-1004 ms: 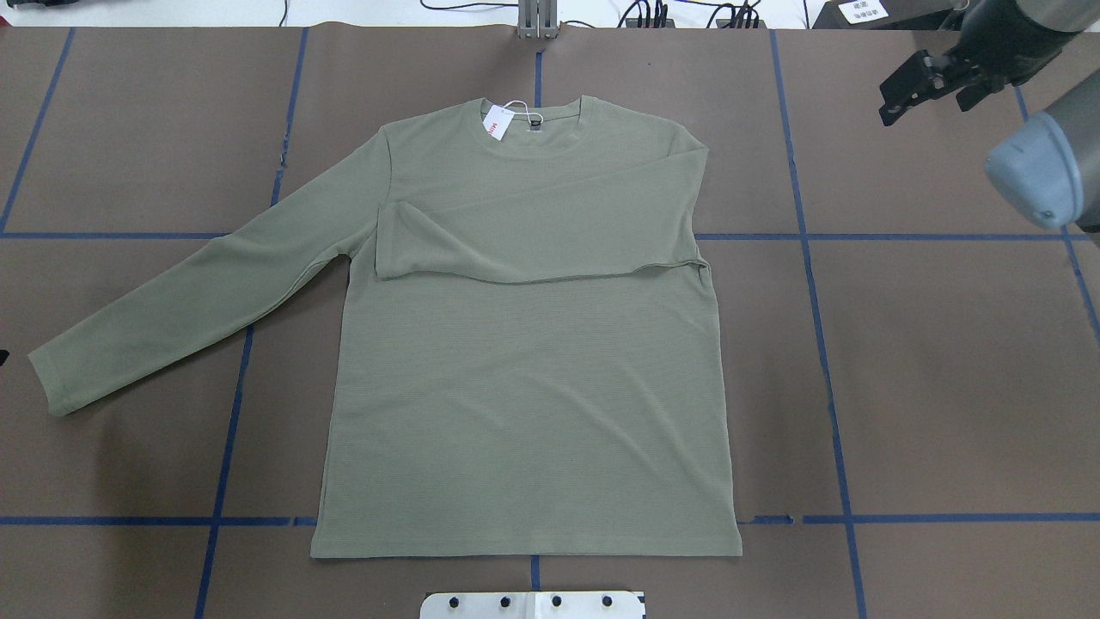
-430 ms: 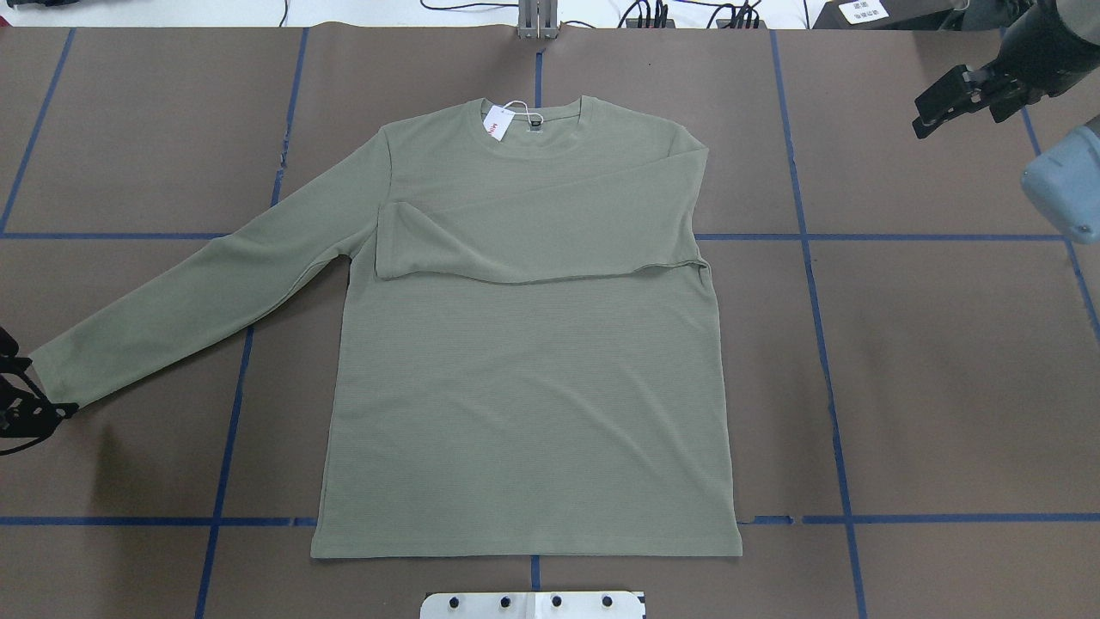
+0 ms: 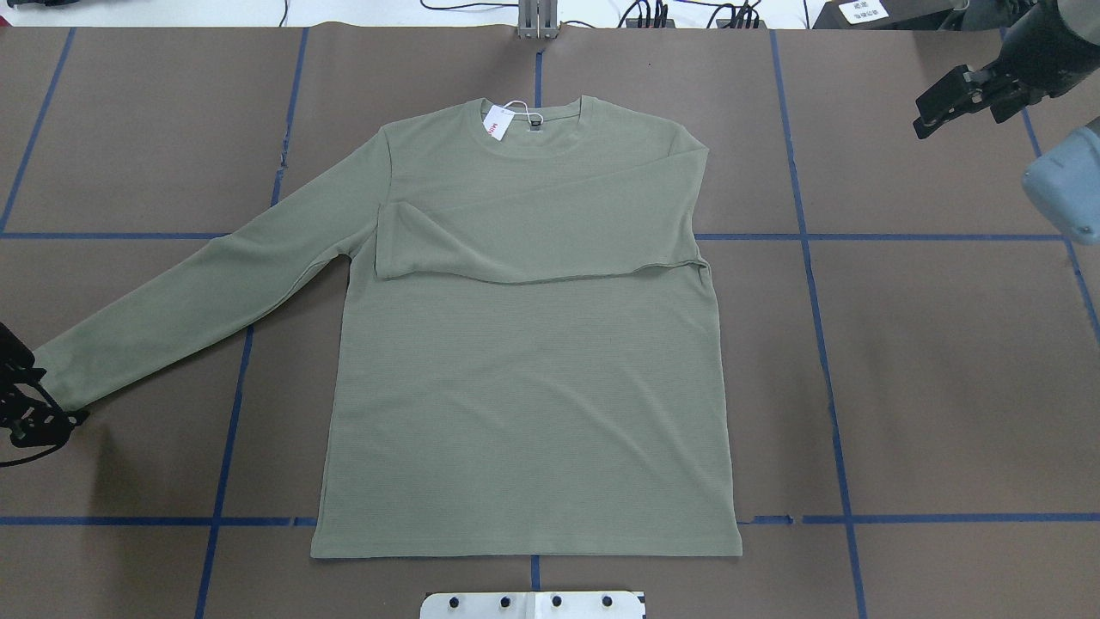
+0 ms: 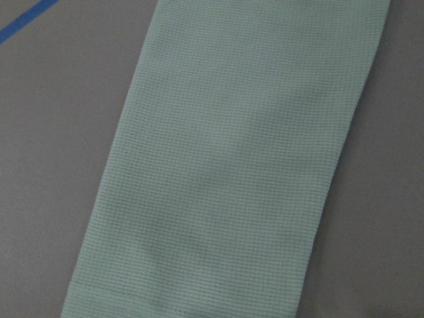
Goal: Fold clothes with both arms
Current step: 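Grasp the other sleeve cuff with the left gripper and lift it over the shirt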
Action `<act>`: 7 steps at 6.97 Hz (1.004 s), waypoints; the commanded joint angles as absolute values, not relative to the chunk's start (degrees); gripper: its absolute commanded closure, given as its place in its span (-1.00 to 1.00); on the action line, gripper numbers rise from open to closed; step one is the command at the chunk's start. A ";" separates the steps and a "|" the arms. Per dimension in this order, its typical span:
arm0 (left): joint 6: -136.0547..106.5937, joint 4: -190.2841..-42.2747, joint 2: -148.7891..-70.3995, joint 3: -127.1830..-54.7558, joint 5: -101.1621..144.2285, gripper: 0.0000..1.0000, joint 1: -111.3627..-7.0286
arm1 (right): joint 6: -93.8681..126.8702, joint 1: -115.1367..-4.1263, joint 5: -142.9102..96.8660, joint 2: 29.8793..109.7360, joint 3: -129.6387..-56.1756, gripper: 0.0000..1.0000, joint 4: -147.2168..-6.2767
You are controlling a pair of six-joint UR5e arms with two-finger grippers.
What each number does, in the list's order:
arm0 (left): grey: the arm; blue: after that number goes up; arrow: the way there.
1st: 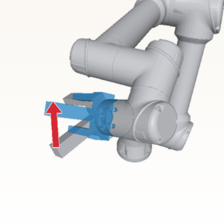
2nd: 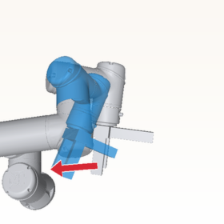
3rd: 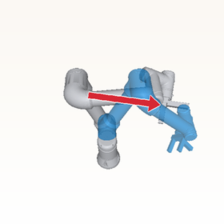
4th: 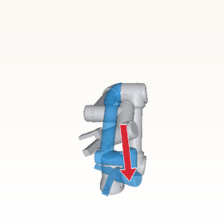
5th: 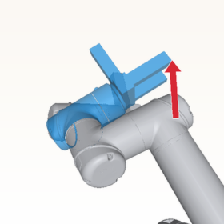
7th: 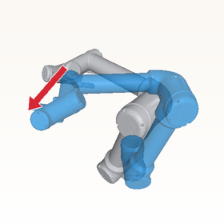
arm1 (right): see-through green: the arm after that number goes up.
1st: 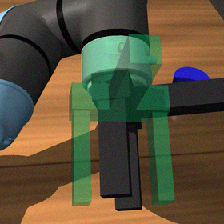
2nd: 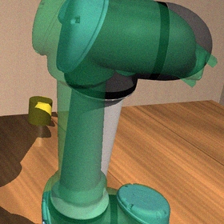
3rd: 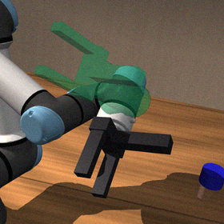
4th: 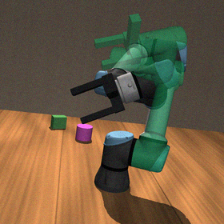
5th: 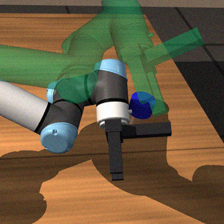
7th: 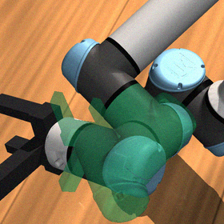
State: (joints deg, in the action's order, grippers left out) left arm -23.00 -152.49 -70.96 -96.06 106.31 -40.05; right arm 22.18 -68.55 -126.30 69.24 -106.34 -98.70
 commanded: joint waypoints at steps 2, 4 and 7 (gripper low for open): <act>-23.03 -152.58 -70.58 -96.15 106.00 1.00 -39.90 | 22.41 -68.55 -126.30 69.43 -106.70 -1.00 -98.70; -23.12 -153.10 -70.40 -96.85 106.00 1.00 -40.34 | 22.59 -68.55 -126.21 69.52 -106.88 -1.00 -98.70; -23.29 -152.49 -70.83 -102.38 110.54 1.00 -45.41 | 21.71 -68.73 -126.12 71.97 -107.40 -1.00 -98.70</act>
State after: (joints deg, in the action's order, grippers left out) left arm -23.16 -152.75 -70.06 -100.31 107.85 -42.58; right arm 22.06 -68.62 -126.19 70.51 -107.01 -98.70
